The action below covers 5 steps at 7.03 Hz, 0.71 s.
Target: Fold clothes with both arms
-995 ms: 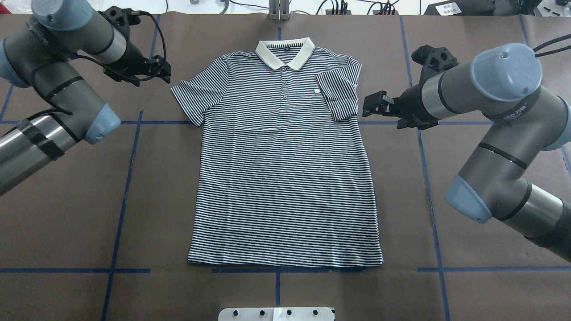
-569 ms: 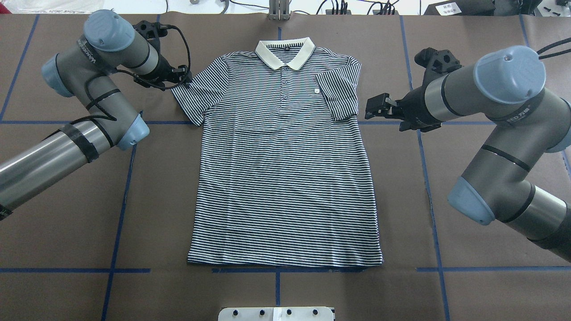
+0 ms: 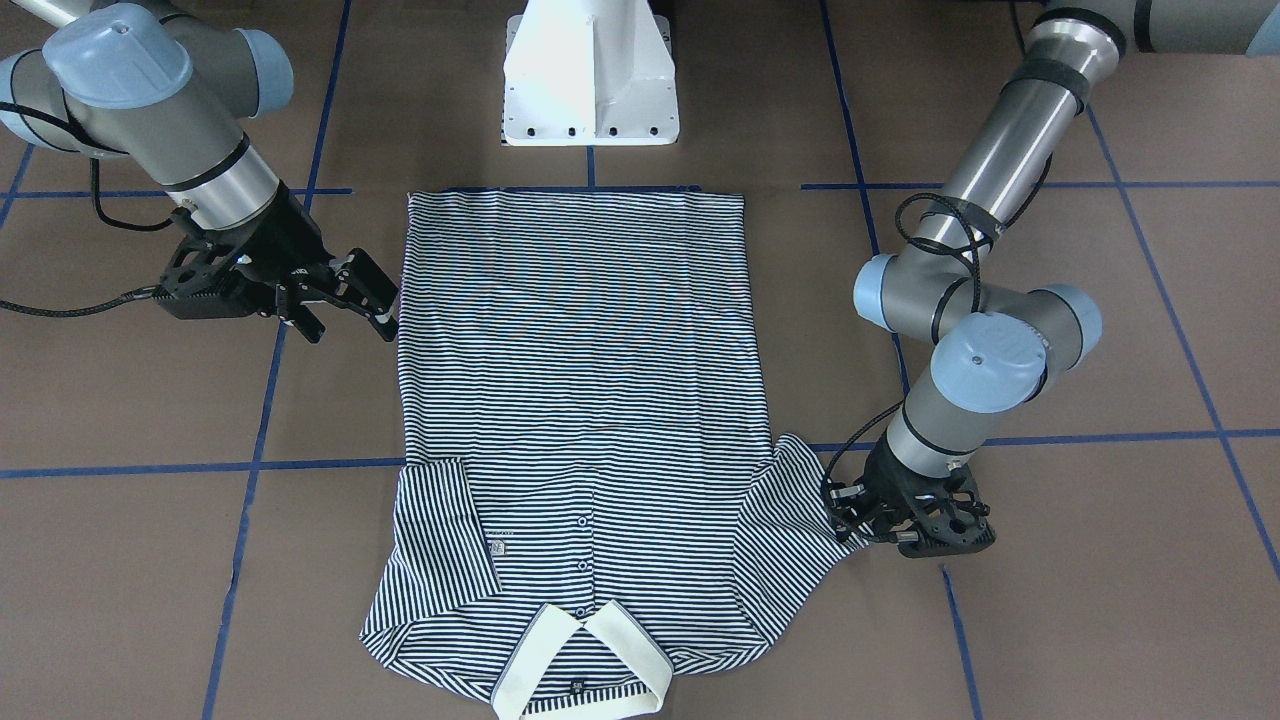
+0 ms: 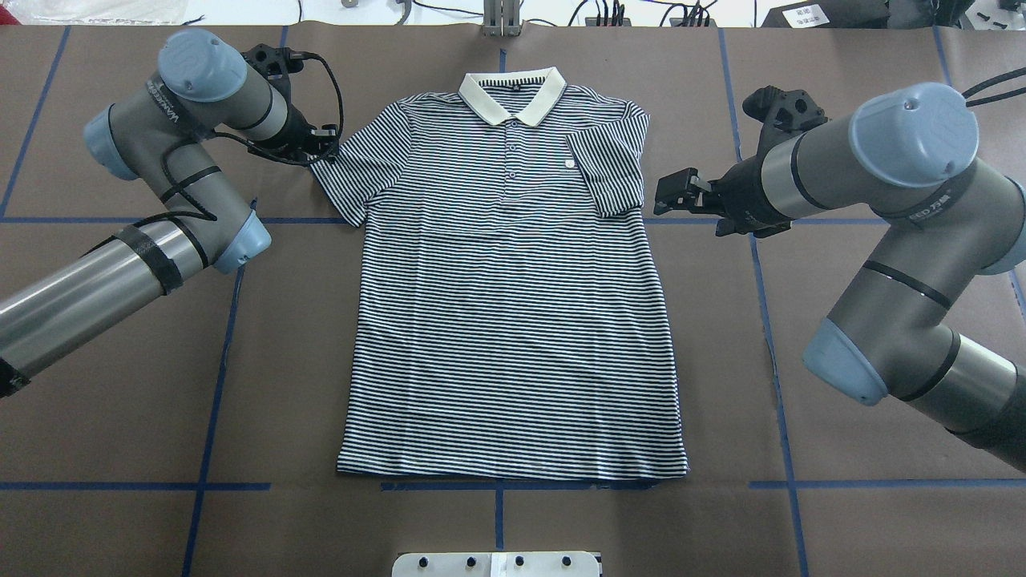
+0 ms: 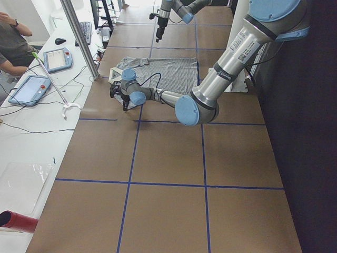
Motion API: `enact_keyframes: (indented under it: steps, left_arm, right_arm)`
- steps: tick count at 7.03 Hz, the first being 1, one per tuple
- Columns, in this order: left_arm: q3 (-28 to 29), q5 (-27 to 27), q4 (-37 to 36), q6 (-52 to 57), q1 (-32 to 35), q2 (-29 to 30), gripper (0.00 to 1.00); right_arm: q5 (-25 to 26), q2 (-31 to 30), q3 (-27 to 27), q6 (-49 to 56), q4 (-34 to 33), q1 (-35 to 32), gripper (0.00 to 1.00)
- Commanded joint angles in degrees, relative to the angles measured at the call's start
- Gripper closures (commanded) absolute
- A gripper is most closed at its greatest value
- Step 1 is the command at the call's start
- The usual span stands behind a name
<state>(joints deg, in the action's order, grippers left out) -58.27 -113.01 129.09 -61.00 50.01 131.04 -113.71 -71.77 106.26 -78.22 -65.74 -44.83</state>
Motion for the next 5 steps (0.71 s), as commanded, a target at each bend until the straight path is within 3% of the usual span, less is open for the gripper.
enact_keyframes:
  steps: [1, 2, 5]
  left_arm:
    - [0.3, 0.1, 0.0, 0.0, 0.0, 0.0, 0.85]
    - [0.2, 0.0, -0.2, -0.1, 0.0, 0.2, 1.00]
    - [-2.1, -0.3, -0.6, -0.1, 0.3, -0.3, 1.00]
  right_arm:
    - [0.0, 0.0, 0.0, 0.0, 0.0, 0.0, 0.00]
    - [0.1, -0.2, 0.0, -0.1, 0.0, 0.0, 0.00]
    - [0.2, -0.2, -0.1, -0.1, 0.0, 0.0, 0.00]
